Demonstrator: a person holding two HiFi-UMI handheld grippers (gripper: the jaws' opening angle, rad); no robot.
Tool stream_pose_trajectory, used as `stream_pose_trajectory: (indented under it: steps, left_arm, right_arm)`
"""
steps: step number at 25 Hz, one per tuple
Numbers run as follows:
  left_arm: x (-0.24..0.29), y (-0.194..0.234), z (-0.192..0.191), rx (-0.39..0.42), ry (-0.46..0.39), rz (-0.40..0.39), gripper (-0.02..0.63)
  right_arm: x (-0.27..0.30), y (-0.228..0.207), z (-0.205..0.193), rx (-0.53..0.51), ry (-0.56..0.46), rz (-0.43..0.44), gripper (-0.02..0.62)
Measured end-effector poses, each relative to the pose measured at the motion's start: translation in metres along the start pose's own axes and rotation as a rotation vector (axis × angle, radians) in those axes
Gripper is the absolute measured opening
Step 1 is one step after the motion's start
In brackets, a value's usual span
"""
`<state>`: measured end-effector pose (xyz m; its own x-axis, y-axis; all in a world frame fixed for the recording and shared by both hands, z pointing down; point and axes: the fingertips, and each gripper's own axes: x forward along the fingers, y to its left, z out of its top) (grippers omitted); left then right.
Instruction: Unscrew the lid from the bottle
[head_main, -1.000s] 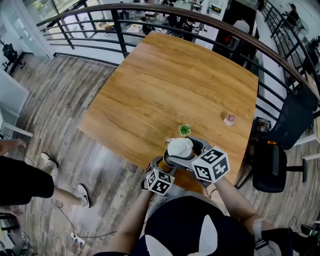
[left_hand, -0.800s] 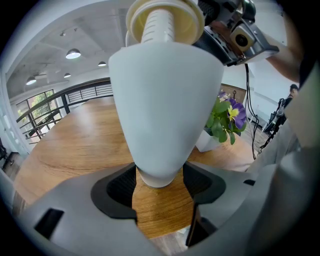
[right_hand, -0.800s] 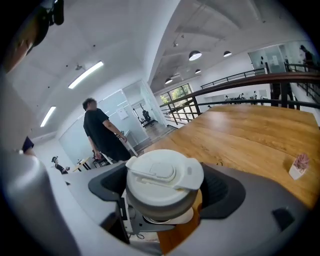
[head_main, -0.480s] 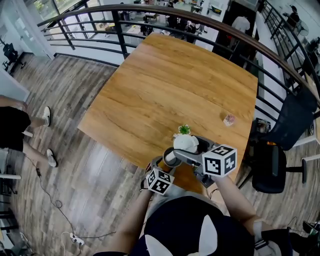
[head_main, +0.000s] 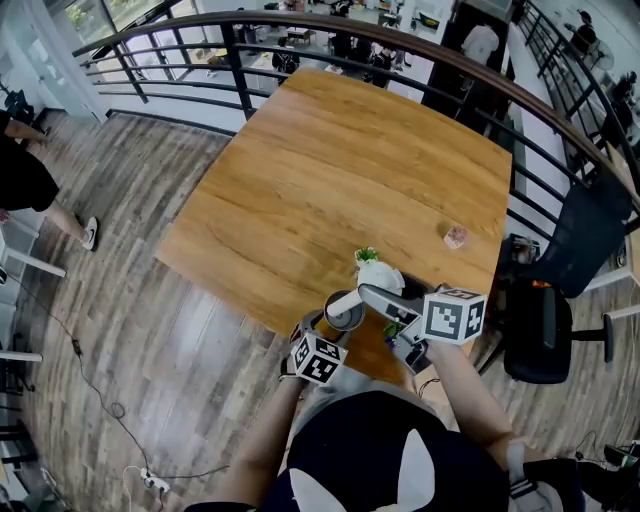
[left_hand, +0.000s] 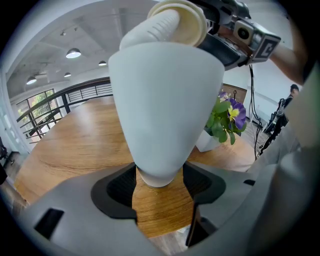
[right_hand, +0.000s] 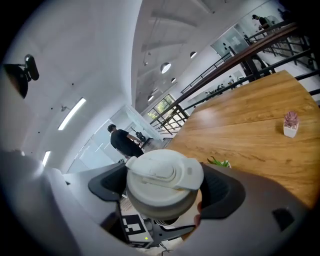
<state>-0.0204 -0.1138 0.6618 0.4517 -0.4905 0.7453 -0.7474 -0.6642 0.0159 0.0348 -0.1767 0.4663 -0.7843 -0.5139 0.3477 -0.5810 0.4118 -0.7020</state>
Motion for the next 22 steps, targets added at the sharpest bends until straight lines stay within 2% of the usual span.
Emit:
stream_pose_trajectory:
  steps: [3, 7, 10, 22]
  left_arm:
    - [0.0, 0.002, -0.001, -0.001, -0.001, 0.0, 0.304]
    - [-0.001, 0.003, -0.002, -0.002, -0.001, 0.002, 0.304]
    - [-0.002, 0.003, -0.002, 0.001, 0.005, 0.004, 0.301]
    - [-0.005, 0.005, -0.003, 0.007, 0.025, 0.014, 0.285]
  right_arm:
    - [-0.004, -0.004, 0.003, 0.061, -0.029, 0.004, 0.445]
    - [-0.009, -0.003, 0.008, 0.188, -0.076, 0.056, 0.443]
    - [-0.013, -0.004, 0.01, 0.238, -0.101, 0.072, 0.443]
    - [-0.036, 0.003, 0.024, 0.233, -0.215, 0.123, 0.443]
